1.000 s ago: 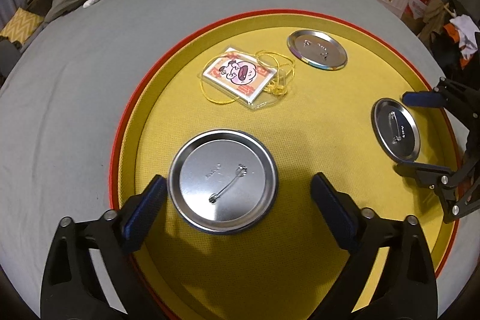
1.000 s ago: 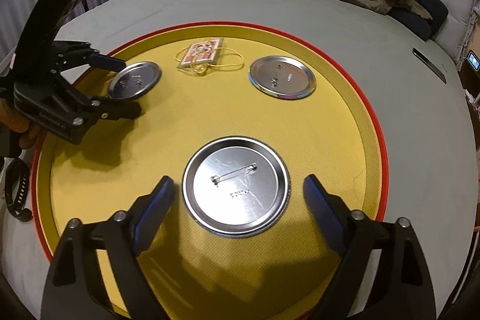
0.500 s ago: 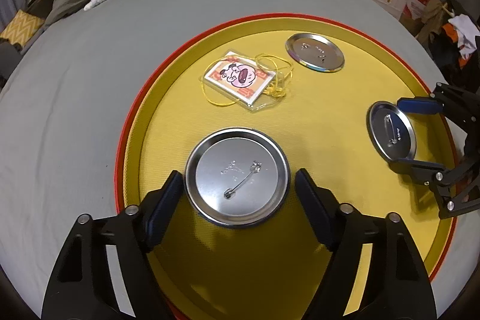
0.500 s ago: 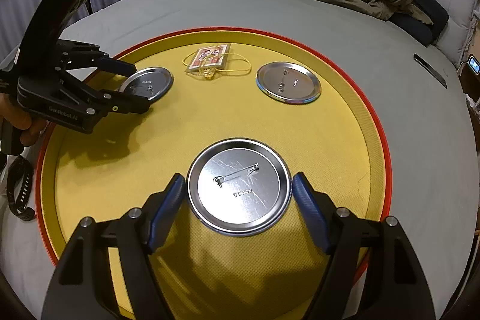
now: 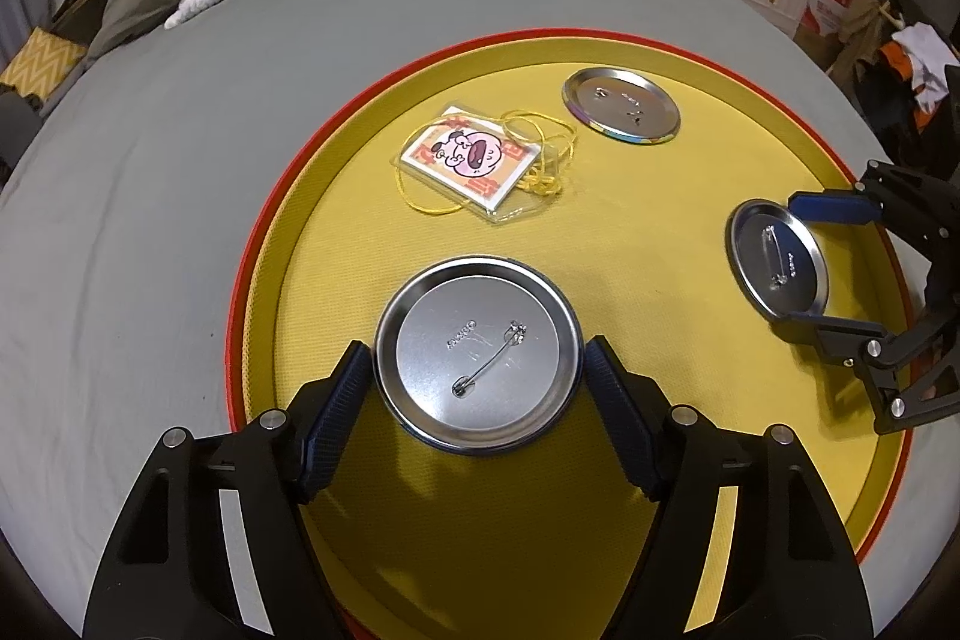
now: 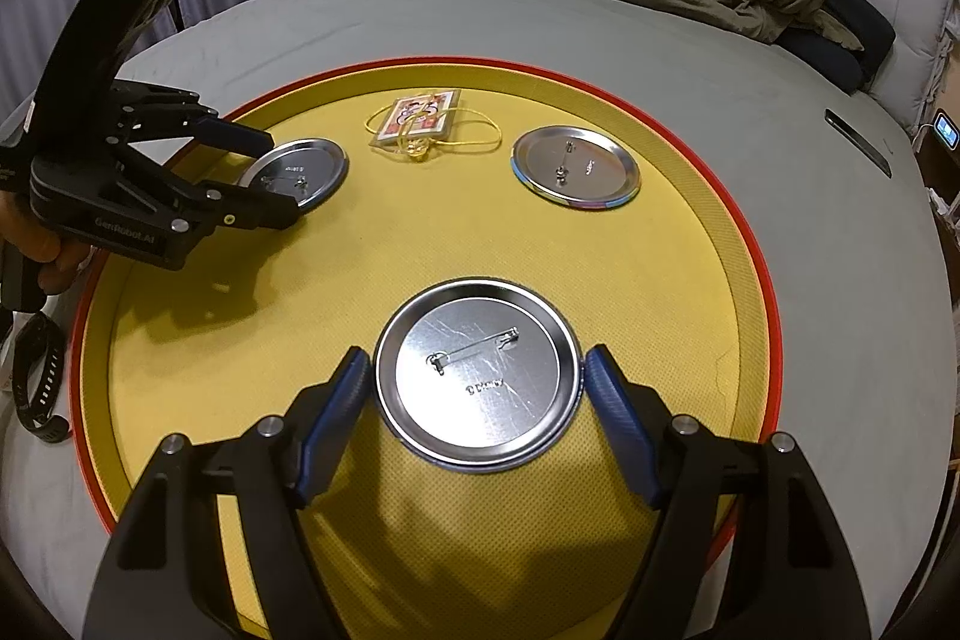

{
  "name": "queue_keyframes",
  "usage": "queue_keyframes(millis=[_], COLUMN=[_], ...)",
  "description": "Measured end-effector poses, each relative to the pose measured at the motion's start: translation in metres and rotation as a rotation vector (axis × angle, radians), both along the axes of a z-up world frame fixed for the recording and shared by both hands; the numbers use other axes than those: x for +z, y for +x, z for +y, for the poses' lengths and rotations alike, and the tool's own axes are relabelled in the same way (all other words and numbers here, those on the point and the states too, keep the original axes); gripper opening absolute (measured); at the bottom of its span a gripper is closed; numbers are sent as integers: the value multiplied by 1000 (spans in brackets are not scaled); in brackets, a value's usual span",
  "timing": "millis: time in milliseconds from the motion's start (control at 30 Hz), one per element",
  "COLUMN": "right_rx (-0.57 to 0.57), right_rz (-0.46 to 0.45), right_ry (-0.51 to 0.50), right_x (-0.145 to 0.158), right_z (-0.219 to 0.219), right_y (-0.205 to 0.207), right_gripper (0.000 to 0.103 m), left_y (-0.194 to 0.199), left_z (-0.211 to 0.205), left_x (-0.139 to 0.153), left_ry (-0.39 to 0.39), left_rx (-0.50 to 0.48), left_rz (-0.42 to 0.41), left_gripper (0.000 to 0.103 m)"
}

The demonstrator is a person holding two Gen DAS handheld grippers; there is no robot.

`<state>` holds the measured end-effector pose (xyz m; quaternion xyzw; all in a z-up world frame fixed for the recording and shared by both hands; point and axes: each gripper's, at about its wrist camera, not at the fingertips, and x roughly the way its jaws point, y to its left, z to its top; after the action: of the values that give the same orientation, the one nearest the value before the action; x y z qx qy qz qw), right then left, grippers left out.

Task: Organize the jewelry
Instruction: 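Lower the left tool onto the large blue-rimmed silver badge while the right tool approaches another silver badge, then grasp and lift the blue-rimmed badge with the left tool while the right tool lifts its silver badge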

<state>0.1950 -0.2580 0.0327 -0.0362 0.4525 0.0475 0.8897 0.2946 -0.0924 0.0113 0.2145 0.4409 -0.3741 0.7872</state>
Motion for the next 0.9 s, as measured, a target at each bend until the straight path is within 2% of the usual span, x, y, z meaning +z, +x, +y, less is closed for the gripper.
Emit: queue_keyframes(millis=[900], right_rx=[-3], right_rz=[-19], right_ry=[13], right_x=[6], right_z=[7], right_y=[1], right_gripper=[69], left_y=[-9], left_z=[4], left_x=[17], left_ry=[-38], left_rx=[-15], left_rz=[-15], left_gripper=[70])
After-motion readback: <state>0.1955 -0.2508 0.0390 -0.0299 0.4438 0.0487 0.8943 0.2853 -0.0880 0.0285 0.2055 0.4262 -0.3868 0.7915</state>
